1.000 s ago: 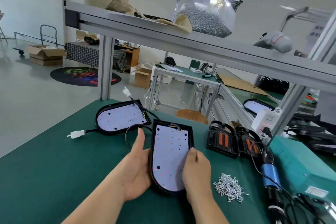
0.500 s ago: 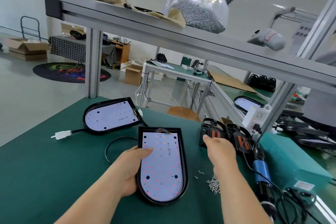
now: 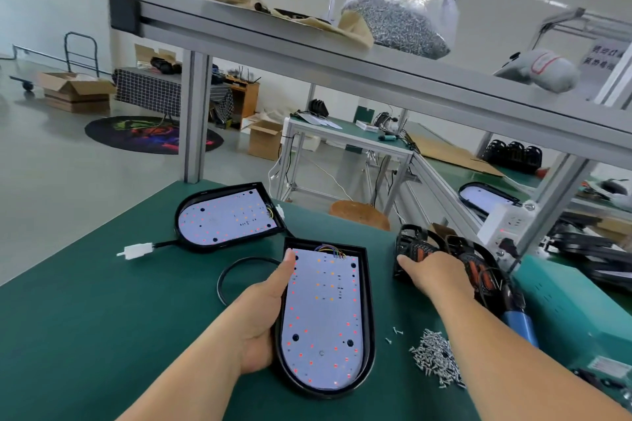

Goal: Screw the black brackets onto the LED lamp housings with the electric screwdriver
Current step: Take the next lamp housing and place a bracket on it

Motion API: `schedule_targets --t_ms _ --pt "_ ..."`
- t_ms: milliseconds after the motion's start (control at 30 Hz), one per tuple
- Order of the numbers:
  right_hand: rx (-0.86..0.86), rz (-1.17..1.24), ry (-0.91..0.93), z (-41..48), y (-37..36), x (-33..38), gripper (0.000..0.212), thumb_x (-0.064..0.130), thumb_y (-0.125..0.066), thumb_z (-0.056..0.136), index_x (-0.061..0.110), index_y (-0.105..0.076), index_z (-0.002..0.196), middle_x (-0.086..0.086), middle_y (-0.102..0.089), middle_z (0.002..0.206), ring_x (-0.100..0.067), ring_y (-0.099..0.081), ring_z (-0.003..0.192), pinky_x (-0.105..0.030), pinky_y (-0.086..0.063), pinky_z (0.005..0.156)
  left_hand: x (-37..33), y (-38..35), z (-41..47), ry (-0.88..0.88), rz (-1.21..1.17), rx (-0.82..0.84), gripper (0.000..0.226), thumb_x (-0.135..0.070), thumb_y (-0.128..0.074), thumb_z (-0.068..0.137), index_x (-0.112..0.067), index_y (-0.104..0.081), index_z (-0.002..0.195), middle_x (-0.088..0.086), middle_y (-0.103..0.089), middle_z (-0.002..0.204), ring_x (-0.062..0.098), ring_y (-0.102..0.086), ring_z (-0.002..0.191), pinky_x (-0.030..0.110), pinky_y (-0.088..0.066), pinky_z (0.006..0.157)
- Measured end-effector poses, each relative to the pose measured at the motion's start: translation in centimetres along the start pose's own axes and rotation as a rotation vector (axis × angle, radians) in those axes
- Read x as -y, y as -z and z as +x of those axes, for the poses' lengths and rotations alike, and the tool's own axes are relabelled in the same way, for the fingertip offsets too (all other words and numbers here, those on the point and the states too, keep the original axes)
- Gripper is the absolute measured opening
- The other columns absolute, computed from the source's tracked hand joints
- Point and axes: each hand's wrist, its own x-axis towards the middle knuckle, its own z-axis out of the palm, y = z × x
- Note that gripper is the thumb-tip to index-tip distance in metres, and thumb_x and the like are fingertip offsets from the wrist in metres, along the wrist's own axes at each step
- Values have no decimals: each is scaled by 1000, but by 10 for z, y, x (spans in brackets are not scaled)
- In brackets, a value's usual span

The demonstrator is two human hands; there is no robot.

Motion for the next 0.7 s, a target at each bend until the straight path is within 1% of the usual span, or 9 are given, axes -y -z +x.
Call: schedule_targets --t_ms 100,200,333,400,433,500,567,633,700 --pt "-2 68 14 6 3 -3 45 51 -65 86 5 -65 90 -15 -65 96 -34 -63 92 -33 -48 66 0 -1 1 -5 -4 -5 73 -71 -55 77 -11 -75 113 15 -73 114 35 -71 103 50 -50 99" --pt "-57 146 22 3 8 -5 41 45 -70 79 8 -56 67 -8 -59 69 -30 -60 68 -30 -37 51 0 -1 0 -6 -20 -14 74 -71 -55 77 -10 -74 114 16 -73 113 35 -71 103 50 -52 96" --pt "-189 481 233 -7 26 -1 29 39 -75 78 13 -66 89 -6 -66 76 -27 -63 71 -37 -53 67 1 0 2 -17 -21 -12 74 -72 -53 78 -11 -75 114 14 -73 113 35 -71 102 48 -53 93" --pt "-172 636 477 -18 40 6 21 32 -77 79 31 -64 95 6 -68 83 -14 -65 74 -29 -51 65 1 0 3 -19 -31 -4 74 -72 -54 77 -11 -76 112 14 -74 112 34 -72 99 46 -55 86" --pt "-136 656 604 -27 49 10 27 30 -78 78 36 -62 99 10 -67 89 -6 -64 75 -22 -48 65 1 0 3 -19 -35 1 74 -72 -54 76 -11 -76 111 15 -74 112 34 -73 98 45 -55 85" --pt "-66 538 804 -42 65 17 55 35 -75 70 46 -52 119 13 -61 106 0 -59 86 -15 -44 75 1 0 3 -19 -40 14 74 -72 -55 75 -11 -77 110 15 -74 113 34 -72 99 46 -55 88" --pt "-13 234 969 -55 74 22 85 43 -67 67 39 -38 146 10 -49 125 -9 -47 112 -24 -37 99 1 0 3 -17 -34 28 74 -71 -55 76 -11 -75 113 15 -73 114 34 -71 103 48 -52 94" --pt "8 -131 1136 -65 77 26 95 48 -61 72 28 -22 156 11 -36 140 -9 -26 129 -28 -25 112 1 1 4 -10 -21 42 72 -70 -54 81 -10 -74 117 17 -71 117 35 -70 107 50 -50 100" --pt "3 -357 1254 -71 78 26 95 44 -61 79 28 -12 158 15 -27 144 -7 -17 131 -24 -20 114 1 2 6 -7 -24 61 69 -67 -49 88 -10 -73 118 19 -70 120 36 -68 110 50 -48 102"
